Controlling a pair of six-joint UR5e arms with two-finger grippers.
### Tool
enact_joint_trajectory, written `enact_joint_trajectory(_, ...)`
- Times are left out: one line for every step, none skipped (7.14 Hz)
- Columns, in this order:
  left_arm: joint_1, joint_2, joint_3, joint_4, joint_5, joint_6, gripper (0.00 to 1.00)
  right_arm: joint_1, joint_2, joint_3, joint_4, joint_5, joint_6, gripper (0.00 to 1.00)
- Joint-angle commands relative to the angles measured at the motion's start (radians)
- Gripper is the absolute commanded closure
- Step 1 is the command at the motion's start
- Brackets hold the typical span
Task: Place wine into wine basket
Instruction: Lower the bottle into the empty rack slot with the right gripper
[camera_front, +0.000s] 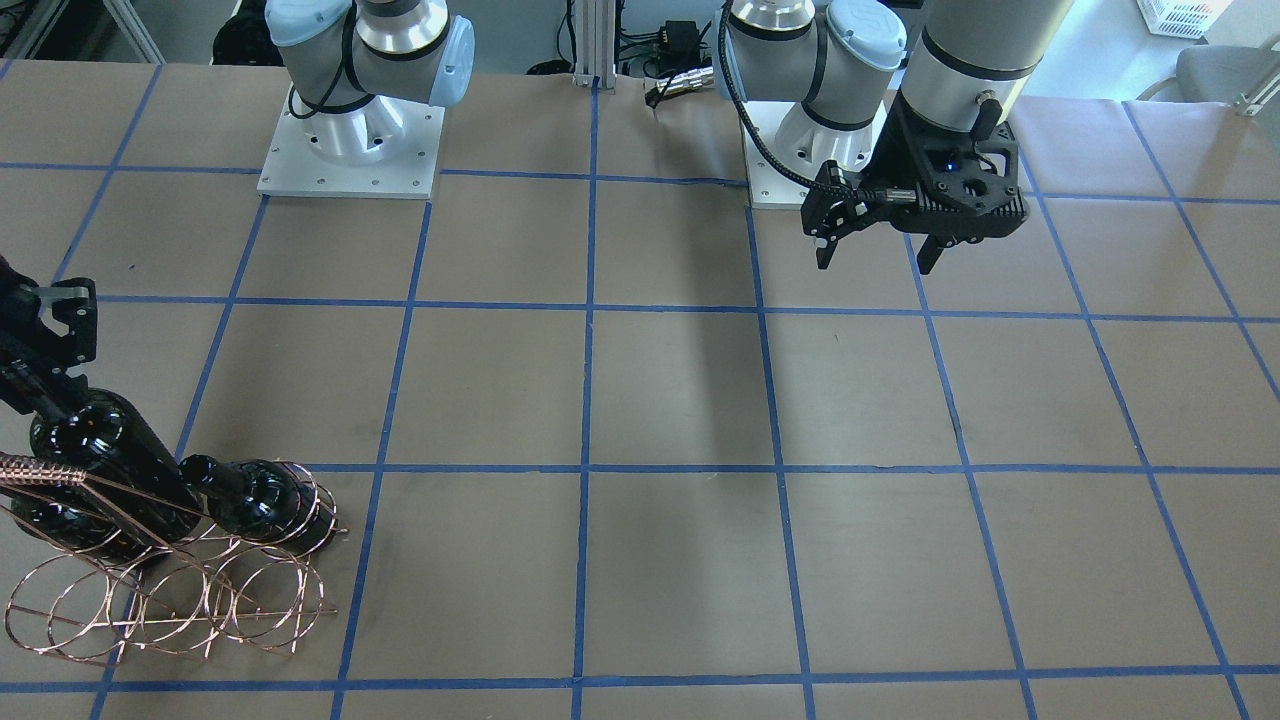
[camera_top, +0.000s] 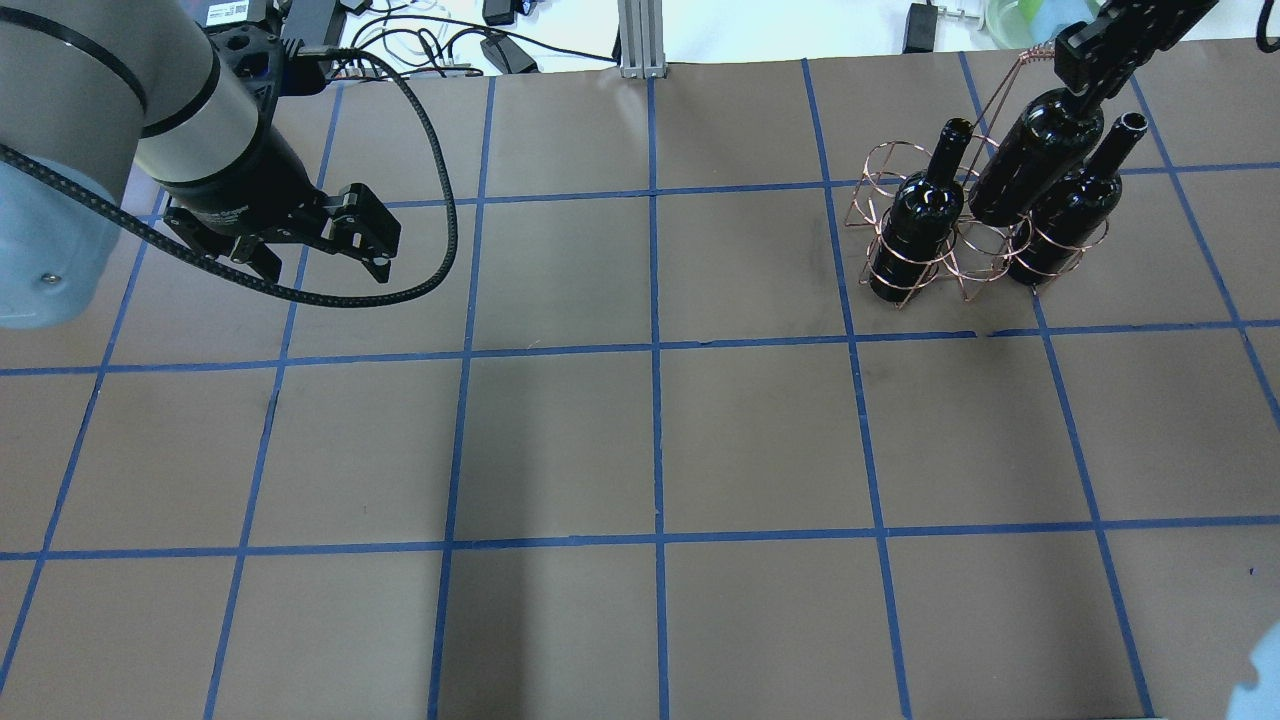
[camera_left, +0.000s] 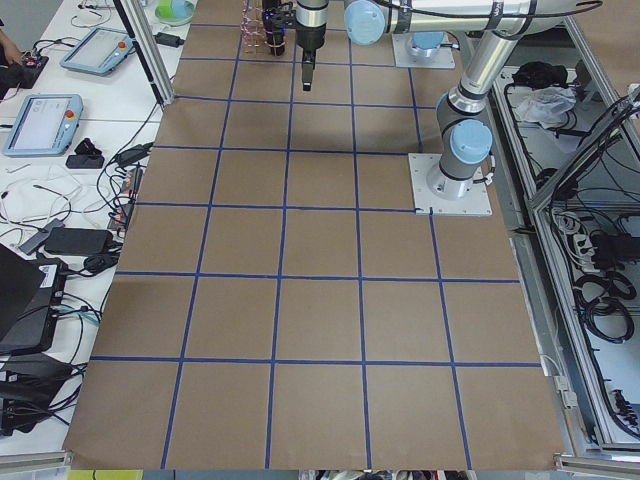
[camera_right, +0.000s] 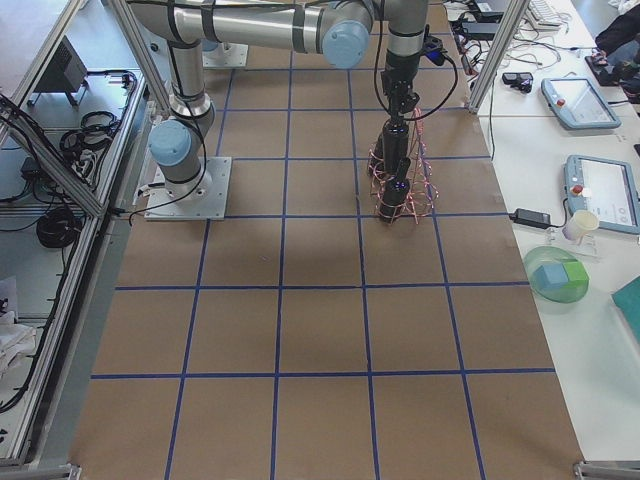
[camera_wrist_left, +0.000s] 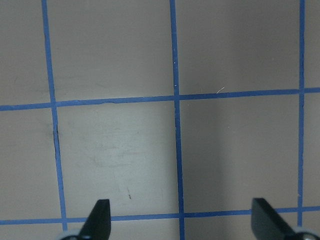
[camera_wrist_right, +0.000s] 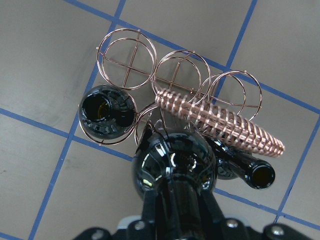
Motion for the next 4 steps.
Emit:
enact_joint_trajectory(0.002, -0.002, 0.0, 0.0, -0.002, 0.0, 0.0, 0.001, 0.012, 0.004, 0.004, -0.013, 0.0, 1.0)
enact_joint_trajectory(0.0, -0.003, 0.0, 0.002, -0.002, 0.0, 0.0, 0.001, 0.013, 0.008, 0.01, -0.013, -0.002, 1.0)
enact_joint_trajectory(0.0, -0.002, 0.003, 0.007, -0.002, 0.0, 0.0, 0.001, 0.023, 0.008, 0.014, -0.013, -0.002, 1.0)
enact_joint_trajectory(0.002, -0.002, 0.001, 0.005, -0.002, 0.0, 0.0, 0.004, 0.027, 0.008, 0.015, -0.011, -0.002, 1.0)
